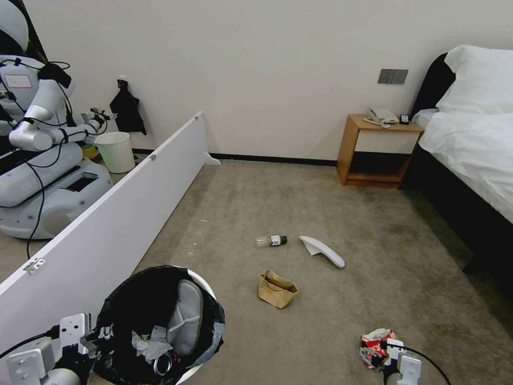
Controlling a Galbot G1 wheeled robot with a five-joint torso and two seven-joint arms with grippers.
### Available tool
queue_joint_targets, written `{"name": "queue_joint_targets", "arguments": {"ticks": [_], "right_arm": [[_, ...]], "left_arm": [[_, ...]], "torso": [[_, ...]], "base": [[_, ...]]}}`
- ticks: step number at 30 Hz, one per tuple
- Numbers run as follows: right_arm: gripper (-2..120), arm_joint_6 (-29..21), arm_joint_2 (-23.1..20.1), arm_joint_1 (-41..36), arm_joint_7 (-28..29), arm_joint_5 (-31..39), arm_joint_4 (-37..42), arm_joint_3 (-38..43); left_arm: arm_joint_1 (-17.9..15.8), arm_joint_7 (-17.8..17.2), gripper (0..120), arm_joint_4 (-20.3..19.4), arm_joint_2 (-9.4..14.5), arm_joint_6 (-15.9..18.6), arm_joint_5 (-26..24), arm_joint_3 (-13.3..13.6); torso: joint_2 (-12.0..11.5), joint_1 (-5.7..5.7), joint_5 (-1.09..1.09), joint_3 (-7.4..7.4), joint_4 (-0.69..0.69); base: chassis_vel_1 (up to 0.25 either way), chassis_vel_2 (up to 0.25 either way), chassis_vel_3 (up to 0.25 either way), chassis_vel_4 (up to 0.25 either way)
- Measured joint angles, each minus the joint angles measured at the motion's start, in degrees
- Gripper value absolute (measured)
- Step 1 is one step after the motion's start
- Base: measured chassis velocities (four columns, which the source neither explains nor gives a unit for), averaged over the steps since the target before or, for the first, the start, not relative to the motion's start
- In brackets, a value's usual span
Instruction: Pick up the trash bin, then pick up the garbage from the floor and place it into the trash bin.
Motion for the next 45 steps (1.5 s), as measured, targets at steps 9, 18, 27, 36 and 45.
{"name": "queue_joint_targets", "arguments": {"ticks": [9,18,27,36,45], "right_arm": [[100,0.4,2.2,4.8,2.7,6.3,-5.8,0.7],[100,3.0,5.5,11.1,4.5,9.8,-10.6,1.7],[100,5.6,7.0,14.2,8.4,10.8,-12.4,2.9],[100,6.2,6.3,13.8,11.4,10.3,-11.9,3.1],[100,7.1,6.3,14.1,12.4,9.6,-13.1,3.1]], "left_arm": [[-0.6,0.0,3,0.7,0.0,0.0,-0.2,0.2],[-0.8,0.0,3,0.8,0.0,0.1,0.0,0.8],[-0.2,0.0,3,0.3,-0.4,0.1,0.1,0.7],[-0.1,0.0,3,0.2,-0.6,0.1,0.2,0.9],[-0.1,0.0,3,0.0,-0.6,0.1,0.2,0.9]], "torso": [[0.0,0.00,0.00,0.00,0.00],[0.0,0.00,0.00,0.00,0.01],[0.0,0.00,0.00,0.00,0.00],[0.0,0.00,0.00,0.00,0.00],[0.0,0.00,0.01,0.00,0.00]], "base": [[0.000,0.000,0.000,0.000],[0.000,0.000,0.000,0.000],[0.000,0.000,0.000,0.000],[0.000,0.000,0.000,0.000],[0.000,0.000,0.000,0.000]]}}
